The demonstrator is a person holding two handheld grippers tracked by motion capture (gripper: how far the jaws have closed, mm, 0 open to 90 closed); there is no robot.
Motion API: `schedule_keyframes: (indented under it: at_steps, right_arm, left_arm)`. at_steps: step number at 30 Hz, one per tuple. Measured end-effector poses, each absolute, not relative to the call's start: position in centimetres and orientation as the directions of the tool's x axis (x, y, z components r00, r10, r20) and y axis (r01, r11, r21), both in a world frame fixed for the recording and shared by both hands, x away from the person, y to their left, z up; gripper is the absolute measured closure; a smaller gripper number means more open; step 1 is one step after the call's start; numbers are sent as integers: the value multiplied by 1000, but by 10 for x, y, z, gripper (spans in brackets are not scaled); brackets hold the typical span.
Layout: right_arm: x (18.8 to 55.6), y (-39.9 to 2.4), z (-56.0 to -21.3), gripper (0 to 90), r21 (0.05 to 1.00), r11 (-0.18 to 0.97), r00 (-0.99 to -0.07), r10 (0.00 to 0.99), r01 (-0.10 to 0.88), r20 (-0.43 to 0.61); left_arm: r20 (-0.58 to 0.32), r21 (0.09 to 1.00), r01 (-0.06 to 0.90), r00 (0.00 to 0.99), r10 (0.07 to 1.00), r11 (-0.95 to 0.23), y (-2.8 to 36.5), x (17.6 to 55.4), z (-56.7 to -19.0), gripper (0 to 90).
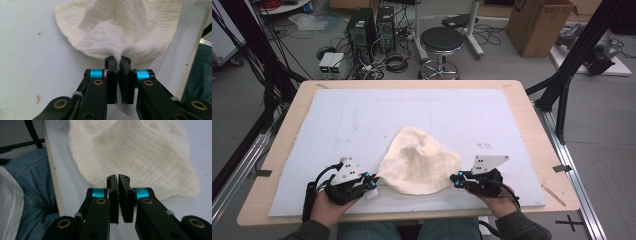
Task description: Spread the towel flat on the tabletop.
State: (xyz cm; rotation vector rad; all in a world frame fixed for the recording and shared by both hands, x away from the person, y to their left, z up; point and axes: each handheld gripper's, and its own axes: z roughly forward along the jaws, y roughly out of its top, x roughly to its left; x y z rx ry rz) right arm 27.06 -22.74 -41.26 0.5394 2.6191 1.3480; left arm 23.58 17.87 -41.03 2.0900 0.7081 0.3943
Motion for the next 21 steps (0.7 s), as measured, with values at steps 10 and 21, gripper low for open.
schedule_keyframes:
  at_steps: [10, 21]
  right_arm:
    - [262, -228, -420, 787, 790, 550, -925, 376, 270, 54]
    - [271, -240, -411, 633, 837, 475, -899, 436, 272, 44]
  left_arm:
    - [-30, 825, 347, 815, 578, -446, 179, 231, -413, 703]
    - [-45, 847, 330, 825, 563, -417, 172, 272, -393, 531]
